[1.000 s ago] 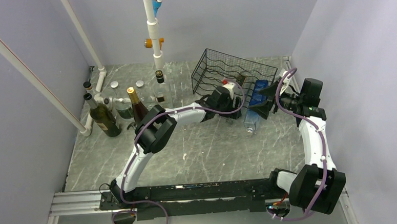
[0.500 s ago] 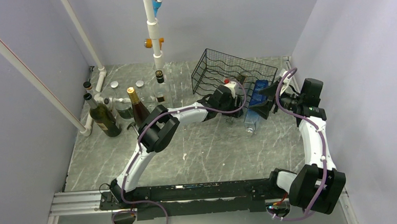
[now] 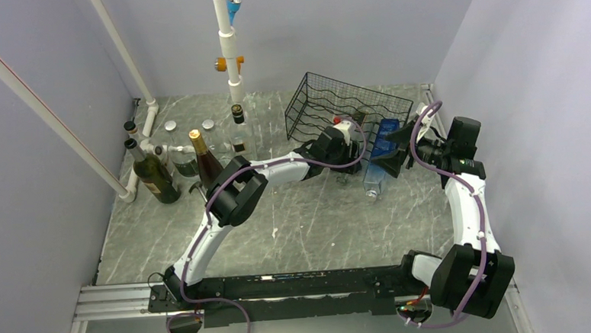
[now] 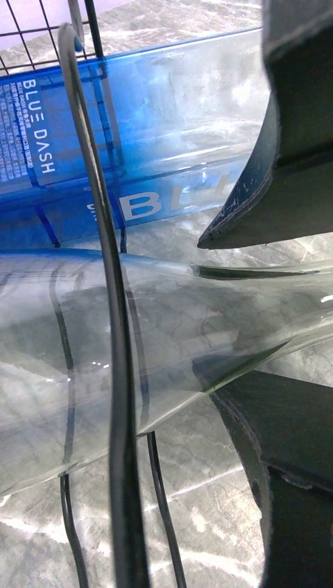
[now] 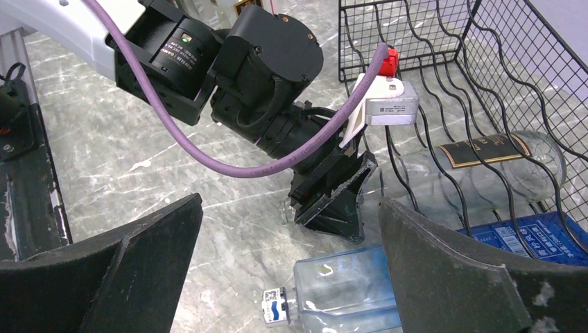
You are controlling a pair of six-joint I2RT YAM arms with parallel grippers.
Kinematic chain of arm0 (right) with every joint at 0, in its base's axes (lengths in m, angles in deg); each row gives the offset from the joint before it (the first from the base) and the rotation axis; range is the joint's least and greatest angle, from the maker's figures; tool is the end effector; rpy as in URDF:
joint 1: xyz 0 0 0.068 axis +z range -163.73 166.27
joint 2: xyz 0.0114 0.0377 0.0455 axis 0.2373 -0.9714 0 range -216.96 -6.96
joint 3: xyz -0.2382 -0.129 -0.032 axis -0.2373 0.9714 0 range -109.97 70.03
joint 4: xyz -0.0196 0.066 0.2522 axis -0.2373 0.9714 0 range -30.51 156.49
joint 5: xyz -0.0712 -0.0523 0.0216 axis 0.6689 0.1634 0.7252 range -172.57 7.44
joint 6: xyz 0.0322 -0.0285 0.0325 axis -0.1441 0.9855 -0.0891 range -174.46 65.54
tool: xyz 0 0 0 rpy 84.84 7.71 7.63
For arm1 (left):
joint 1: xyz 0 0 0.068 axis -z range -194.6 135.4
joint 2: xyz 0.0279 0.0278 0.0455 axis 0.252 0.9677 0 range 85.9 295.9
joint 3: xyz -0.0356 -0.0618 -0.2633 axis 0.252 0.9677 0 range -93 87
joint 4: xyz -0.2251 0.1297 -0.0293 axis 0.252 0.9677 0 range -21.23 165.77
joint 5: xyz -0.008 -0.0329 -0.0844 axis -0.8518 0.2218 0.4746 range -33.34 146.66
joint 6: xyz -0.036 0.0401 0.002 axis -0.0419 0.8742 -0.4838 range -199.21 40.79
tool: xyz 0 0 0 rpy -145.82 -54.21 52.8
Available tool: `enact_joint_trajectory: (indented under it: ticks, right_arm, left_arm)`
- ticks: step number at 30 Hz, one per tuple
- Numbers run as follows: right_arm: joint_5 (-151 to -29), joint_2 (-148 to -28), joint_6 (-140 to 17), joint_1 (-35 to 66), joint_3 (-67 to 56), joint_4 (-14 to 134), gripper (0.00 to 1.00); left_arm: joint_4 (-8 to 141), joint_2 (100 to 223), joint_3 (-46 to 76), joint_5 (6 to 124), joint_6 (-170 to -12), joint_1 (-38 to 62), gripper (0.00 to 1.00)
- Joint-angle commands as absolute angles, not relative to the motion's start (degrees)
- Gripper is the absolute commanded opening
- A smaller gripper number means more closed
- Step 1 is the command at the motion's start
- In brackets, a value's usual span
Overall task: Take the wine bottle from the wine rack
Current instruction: Pick up the wine bottle from the wine rack.
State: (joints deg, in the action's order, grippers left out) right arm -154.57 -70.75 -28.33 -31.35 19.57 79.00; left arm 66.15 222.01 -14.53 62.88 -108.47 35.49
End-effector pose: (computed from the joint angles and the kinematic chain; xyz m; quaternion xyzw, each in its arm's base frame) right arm 0.2267 -0.0365 0.3062 -0.3332 0.6876 0.3348 0.5515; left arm 0.3429 -0.4157 0.1490 0.1837 0.8541 -0.3457 0.3425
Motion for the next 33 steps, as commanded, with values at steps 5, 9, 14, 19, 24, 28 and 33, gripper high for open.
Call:
enact_joint_trajectory:
  ticks: [5, 9, 14, 19, 24, 28, 33]
  right_arm:
    - [-155.1, -70.4, -27.5, -31.7, 19.7, 77.6, 1.0]
    - [-155.1, -70.4, -27.4, -31.8, 19.6, 77.7, 1.0]
    - [-155.1, -70.3, -27.4, -31.8, 19.6, 77.7, 1.0]
    - [-155.1, -70.3, -27.4, -31.8, 19.7, 77.6, 1.0]
    - [-155.1, -70.2, -27.5, -31.9, 19.8, 77.5, 1.0]
    - [-155.1, -70.2, -27.5, -32.0, 19.8, 77.5, 1.0]
    - [-155.1, -70.2, -27.5, -32.0, 19.8, 77.5, 1.0]
  left_arm:
    - [65.0, 223.4, -14.1, 66.8, -109.5, 36.3, 0.64]
    - [64.6, 223.5, -14.0, 67.5, -110.3, 36.2, 0.64]
    - [64.8, 224.2, -13.9, 68.0, -111.8, 36.2, 0.65]
    - [64.3, 224.1, -12.5, 67.8, -112.9, 36.1, 0.66]
    - [65.1, 223.7, -12.1, 66.1, -112.5, 36.0, 0.62]
    - [64.9, 222.8, -11.2, 65.5, -111.7, 36.0, 0.51]
    - [63.6, 220.6, -8.8, 65.3, -110.5, 36.0, 0.33]
